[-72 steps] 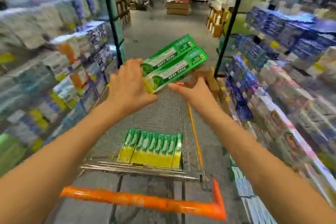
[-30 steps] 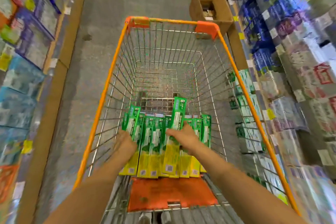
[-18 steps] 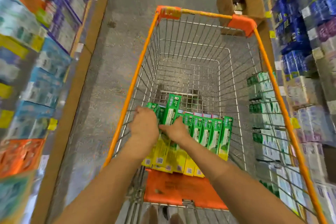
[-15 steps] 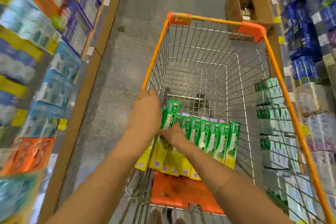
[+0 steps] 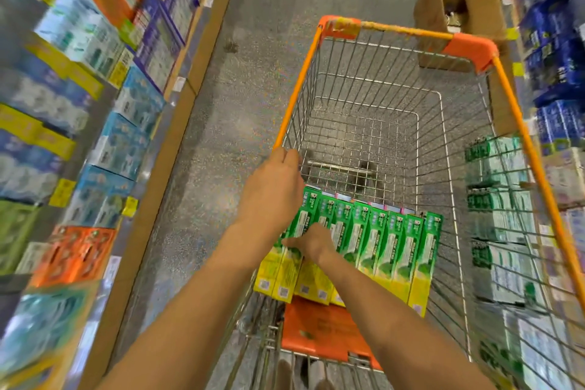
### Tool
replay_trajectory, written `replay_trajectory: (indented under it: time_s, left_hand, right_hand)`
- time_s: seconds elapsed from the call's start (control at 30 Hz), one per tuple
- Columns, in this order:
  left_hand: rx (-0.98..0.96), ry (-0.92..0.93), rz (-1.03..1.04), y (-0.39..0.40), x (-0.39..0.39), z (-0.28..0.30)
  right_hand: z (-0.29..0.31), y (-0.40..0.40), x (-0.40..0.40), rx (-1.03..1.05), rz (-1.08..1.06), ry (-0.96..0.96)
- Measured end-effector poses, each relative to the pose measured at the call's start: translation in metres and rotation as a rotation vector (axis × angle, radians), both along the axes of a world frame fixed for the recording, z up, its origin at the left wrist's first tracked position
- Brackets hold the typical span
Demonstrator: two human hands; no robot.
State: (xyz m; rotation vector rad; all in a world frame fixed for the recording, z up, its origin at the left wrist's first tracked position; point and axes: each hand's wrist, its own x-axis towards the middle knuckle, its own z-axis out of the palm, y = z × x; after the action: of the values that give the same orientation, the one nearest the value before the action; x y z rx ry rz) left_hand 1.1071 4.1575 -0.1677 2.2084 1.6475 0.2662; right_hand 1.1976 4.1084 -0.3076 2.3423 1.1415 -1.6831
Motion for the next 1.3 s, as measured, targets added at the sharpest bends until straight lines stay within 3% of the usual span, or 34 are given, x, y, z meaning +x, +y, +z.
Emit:
replay_trajectory:
  time_s: [0.13,0.33,0.43,0.6,0.7,0.9,1.0,1.2,1.3]
  left_hand:
    - [-0.016,0.073,-0.045,-0.004,0.004,0.006]
    - [0.069,0.064,-0.21,-0.016,0.053,0.075]
    - [0.196,-0.064,-0.358,-0.038,0.102,0.131]
    - [0.268,-0.155,-0.632,-0.124,0.205,0.196]
    - [0.287,-0.082,-0.792,-0.187,0.265,0.211]
    - [0.305,0.062,-1.012,-0.329,0.362,0.209]
    - [0.398,0.023,-1.208,-0.394,0.406,0.194]
    - [0.224,0.098,-1.377,-0.497,0.458,0.151]
    - [0.269,0.138,-1.457,-0.525,0.487,0.125]
  right_hand:
    - [0.036,0.006,0.011,0.102,0.038,-0.049]
    - [0.21,-0.003,0.101,0.655,0.113,-0.403]
    - [0.3,-0.058,0.157,0.749,0.17,-0.697]
    - [0.382,-0.2,0.228,0.811,-0.047,-0.97]
    - [0.397,-0.299,0.264,0.804,-0.221,-1.117]
    - [0.377,-0.512,0.328,0.654,-0.663,-1.181]
    - [0.357,-0.59,0.355,0.542,-0.725,-1.193]
    - [0.326,-0.698,0.389,0.473,-0.624,-1.307]
    - [0.309,-0.729,0.401,0.411,-0.678,-1.284]
